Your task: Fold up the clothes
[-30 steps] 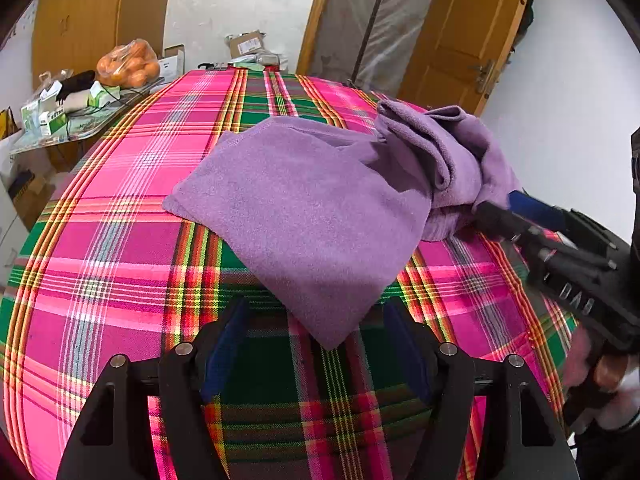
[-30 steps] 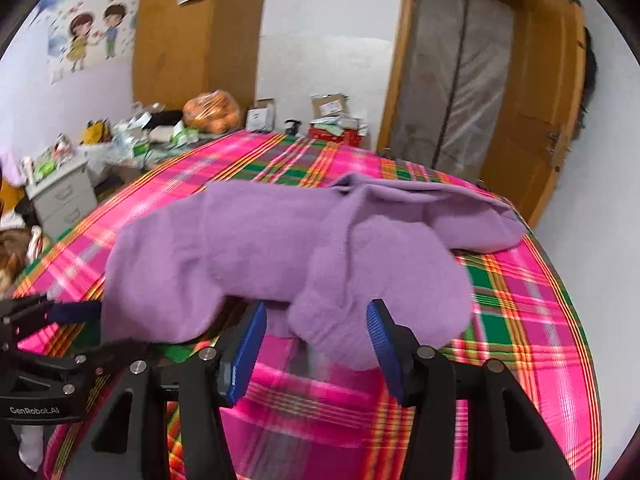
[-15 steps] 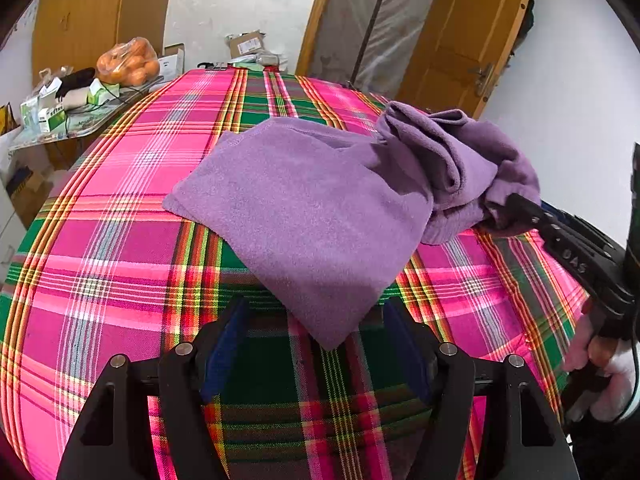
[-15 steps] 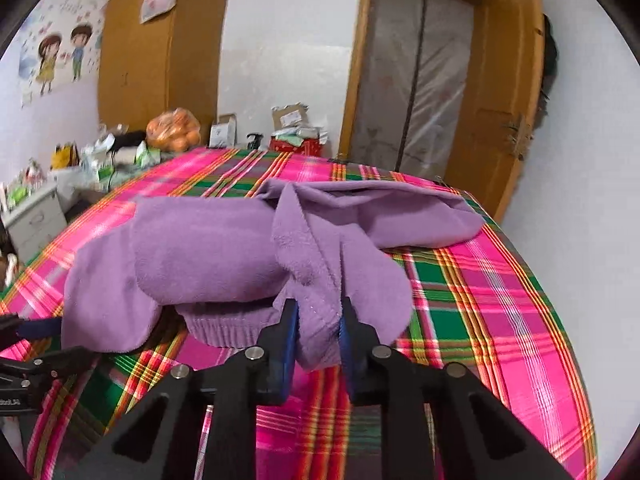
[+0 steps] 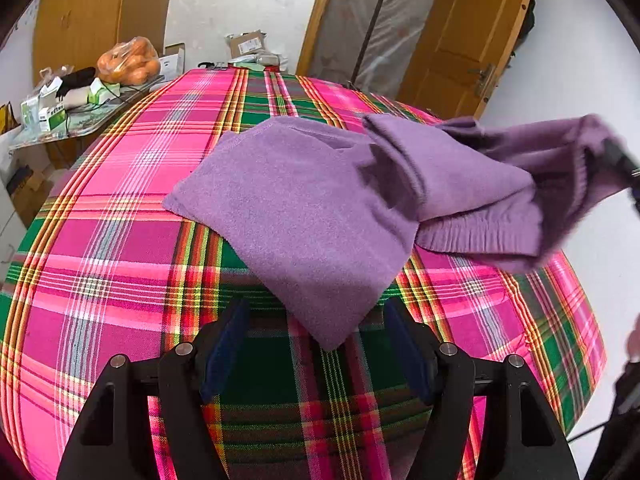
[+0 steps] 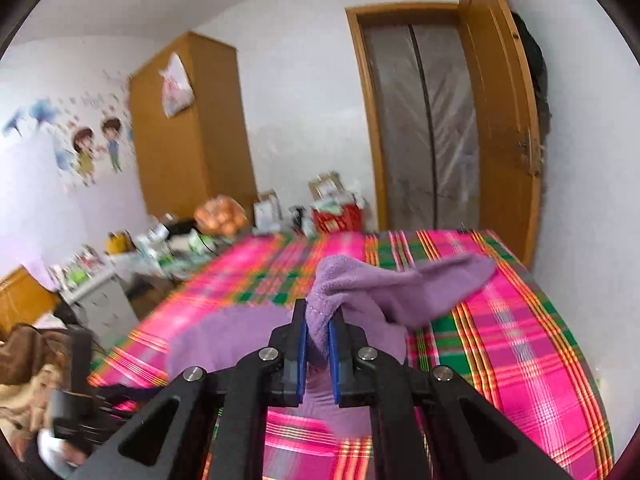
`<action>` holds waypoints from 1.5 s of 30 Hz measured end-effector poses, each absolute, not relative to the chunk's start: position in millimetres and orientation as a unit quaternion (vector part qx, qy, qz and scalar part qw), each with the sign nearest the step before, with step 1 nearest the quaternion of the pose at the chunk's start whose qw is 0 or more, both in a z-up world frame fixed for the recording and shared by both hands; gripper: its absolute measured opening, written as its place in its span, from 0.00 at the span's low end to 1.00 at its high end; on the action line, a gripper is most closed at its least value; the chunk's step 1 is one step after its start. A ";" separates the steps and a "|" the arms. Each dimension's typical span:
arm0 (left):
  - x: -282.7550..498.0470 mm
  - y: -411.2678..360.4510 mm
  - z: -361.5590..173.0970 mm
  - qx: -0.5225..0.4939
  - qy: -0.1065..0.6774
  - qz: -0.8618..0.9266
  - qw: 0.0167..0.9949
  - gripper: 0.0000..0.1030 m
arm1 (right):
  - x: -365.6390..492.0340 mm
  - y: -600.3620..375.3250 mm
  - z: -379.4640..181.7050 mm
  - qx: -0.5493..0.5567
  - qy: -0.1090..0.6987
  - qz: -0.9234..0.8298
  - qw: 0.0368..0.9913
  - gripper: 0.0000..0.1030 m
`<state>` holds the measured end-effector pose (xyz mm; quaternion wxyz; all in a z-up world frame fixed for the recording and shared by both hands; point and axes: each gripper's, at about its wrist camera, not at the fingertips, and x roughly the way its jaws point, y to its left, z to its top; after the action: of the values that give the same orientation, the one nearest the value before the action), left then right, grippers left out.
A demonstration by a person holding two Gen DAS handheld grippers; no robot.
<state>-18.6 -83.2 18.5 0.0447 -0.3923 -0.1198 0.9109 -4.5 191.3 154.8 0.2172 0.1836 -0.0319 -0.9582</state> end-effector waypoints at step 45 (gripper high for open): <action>-49.2 -133.9 20.1 -0.404 -0.147 0.903 -0.009 0.51 | -36.8 110.0 89.9 0.353 0.071 -0.869 0.340 0.34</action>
<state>-49.2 -133.9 20.1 -0.0087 -0.4041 -0.1467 0.9028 -36.8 110.0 89.9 0.3398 0.3527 0.0715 -0.8689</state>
